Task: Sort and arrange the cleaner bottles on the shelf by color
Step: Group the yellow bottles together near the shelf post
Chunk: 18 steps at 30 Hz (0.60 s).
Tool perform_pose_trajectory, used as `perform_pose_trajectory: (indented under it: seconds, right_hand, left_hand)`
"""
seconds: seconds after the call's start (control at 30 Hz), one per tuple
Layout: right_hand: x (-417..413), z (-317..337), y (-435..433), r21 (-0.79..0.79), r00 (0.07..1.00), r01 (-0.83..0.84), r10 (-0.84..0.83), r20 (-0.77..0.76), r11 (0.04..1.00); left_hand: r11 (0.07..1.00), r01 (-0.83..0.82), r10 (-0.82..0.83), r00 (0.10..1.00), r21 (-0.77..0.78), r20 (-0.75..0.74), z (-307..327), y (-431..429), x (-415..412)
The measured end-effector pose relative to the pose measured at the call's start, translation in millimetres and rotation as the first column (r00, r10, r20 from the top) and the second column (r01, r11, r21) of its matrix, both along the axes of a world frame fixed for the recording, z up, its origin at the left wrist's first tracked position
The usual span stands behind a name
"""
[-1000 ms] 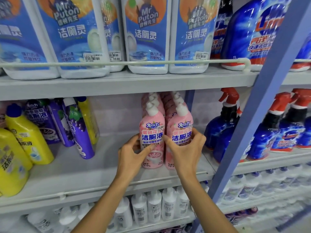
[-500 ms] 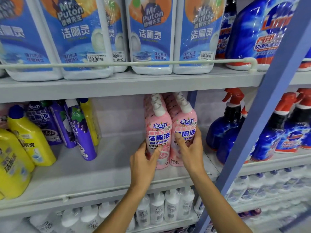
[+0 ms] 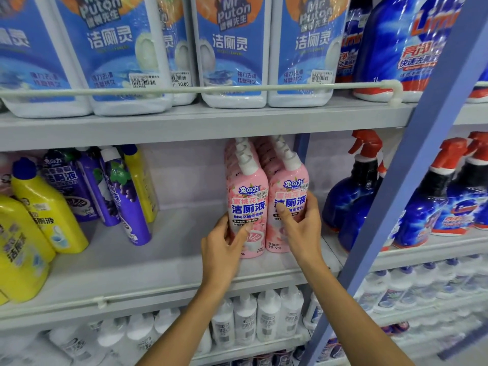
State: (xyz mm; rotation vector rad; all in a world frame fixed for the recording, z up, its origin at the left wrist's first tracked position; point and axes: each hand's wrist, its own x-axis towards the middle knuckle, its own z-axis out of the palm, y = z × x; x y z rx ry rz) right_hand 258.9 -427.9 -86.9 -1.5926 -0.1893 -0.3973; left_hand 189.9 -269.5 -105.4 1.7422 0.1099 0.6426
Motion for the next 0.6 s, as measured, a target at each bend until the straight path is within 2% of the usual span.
perform_pose_trajectory:
  seconds: [0.13,0.3,0.6]
  right_hand:
    - [-1.1,-1.1,-3.6,-0.008,0.999,-0.043,0.043,0.003,0.999]
    - [-3.5,-7.4,-6.3,-0.036,0.993,-0.118,0.117,-0.021,0.992]
    - [-0.4,-8.7,-6.4,-0.016,0.993,-0.115,0.114,-0.038,0.993]
  left_hand:
    - [0.999,0.021,-0.019,0.999,0.046,-0.049,-9.4,1.8,1.2]
    - [0.990,-0.072,0.084,0.992,0.121,-0.095,-22.1,-3.0,4.6]
    - [0.979,-0.097,0.126,0.979,0.178,-0.158,-22.6,-4.6,10.0]
